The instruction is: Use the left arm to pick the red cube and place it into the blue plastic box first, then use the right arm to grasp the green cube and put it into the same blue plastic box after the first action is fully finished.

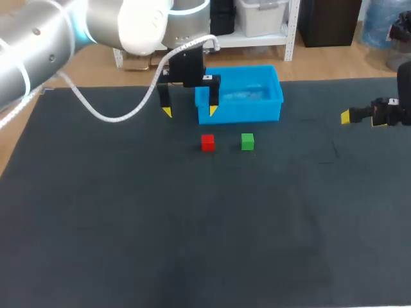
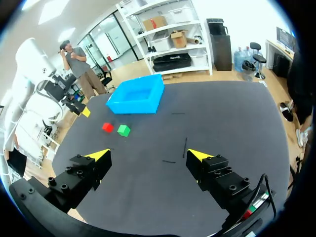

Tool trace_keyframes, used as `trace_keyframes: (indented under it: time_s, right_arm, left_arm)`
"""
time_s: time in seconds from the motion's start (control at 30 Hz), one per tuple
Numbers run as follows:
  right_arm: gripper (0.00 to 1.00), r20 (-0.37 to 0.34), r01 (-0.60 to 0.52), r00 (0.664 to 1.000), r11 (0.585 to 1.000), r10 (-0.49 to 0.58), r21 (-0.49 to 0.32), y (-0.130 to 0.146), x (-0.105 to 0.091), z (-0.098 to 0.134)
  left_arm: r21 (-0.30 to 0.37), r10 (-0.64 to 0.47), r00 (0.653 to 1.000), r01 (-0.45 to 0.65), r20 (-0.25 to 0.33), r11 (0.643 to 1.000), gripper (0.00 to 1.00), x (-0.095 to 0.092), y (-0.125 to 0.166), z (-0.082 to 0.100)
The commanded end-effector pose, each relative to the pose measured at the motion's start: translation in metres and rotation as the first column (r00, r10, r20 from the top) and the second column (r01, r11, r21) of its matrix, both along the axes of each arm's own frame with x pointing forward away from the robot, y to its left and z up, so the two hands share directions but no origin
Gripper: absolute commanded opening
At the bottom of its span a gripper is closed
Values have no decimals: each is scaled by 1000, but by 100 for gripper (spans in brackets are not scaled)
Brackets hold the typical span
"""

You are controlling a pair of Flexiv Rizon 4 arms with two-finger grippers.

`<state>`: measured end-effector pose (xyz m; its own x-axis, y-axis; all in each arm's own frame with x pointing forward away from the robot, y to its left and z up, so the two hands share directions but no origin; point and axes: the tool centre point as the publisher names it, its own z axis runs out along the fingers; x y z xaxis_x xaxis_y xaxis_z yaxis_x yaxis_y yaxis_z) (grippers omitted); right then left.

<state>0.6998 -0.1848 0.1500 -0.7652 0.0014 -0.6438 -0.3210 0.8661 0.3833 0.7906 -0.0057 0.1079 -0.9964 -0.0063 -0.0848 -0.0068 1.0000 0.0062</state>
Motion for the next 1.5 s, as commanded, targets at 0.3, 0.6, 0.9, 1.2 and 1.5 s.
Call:
trace_keyframes:
  time_s: [0.3, 0.6, 0.9, 1.2, 1.5]
  right_arm:
    - [100, 0, -1, 1000, 1000, 1, 0, 0, 0, 0]
    - [100, 0, -1, 1000, 1000, 1, 0, 0, 0, 0]
    - [100, 0, -1, 1000, 1000, 1, 0, 0, 0, 0]
    - [100, 0, -1, 1000, 1000, 1, 0, 0, 0, 0]
    - [100, 0, -1, 1000, 1000, 1, 0, 0, 0, 0]
  left_arm:
    - [-2, 7, 999, -7, -43, 1000, 100, 12, -14, -18]
    - [8, -17, 998, 17, -55, 1000, 100, 9, -28, -28]
    - [18, -7, 997, 8, -83, 1000, 100, 6, -30, -44]
    - [30, 15, 994, -12, -105, 999, 100, 4, -27, -58]
    - [38, 37, 993, -33, -112, 999, 100, 4, -25, -69]
